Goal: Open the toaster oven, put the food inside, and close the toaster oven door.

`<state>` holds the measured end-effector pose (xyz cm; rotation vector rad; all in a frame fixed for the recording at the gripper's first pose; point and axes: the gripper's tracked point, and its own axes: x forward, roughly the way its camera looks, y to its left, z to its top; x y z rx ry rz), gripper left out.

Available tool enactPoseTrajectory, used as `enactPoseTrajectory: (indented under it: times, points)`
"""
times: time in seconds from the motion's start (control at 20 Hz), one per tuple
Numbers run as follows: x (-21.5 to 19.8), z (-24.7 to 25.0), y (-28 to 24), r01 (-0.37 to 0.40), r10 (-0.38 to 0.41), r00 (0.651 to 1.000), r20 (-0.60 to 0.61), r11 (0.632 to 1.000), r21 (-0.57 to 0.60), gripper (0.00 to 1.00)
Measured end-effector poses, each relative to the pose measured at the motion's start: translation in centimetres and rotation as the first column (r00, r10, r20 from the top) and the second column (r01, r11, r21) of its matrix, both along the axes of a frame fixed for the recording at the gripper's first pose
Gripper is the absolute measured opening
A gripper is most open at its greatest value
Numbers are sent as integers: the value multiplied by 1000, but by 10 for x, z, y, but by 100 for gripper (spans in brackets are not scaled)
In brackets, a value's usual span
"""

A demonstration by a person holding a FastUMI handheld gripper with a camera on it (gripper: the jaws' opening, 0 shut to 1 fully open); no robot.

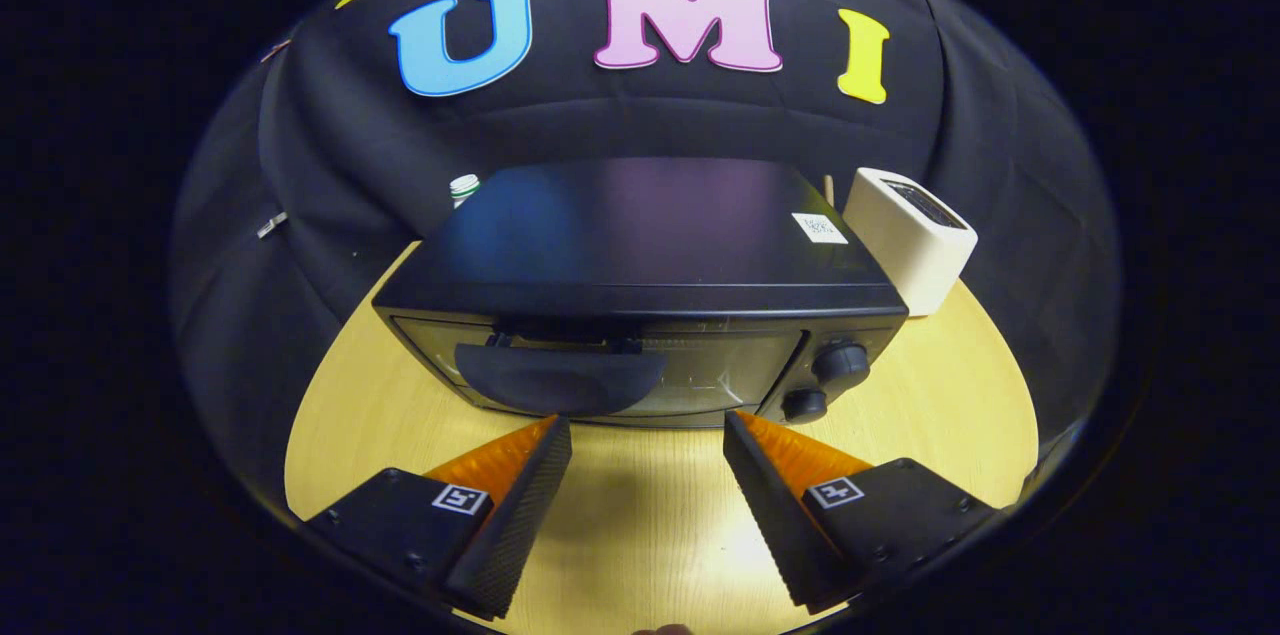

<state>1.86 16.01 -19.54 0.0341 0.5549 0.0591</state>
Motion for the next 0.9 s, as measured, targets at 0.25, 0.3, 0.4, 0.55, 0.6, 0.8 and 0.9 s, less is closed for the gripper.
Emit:
enactPoseTrajectory:
  times: [0.25, 0.3, 0.4, 0.55, 0.6, 0.8, 0.9]
  points:
    - [-15, 67, -28, -17, 12, 985, 174, 1000, 24, 99]
    - [-17, 82, -39, -11, 7, 977, 214, 1000, 21, 99]
    - [-18, 112, -65, 23, -22, 950, 313, 1000, -1, 99]
    - [-26, 153, -94, 60, -39, 893, 449, 998, -32, 99]
    - [-31, 164, -103, 65, -34, 876, 480, 997, -49, 99]
    - [-54, 193, -137, 104, -47, 842, 538, 992, -76, 99]
    - [-73, 192, -152, 126, -85, 847, 524, 991, -43, 99]
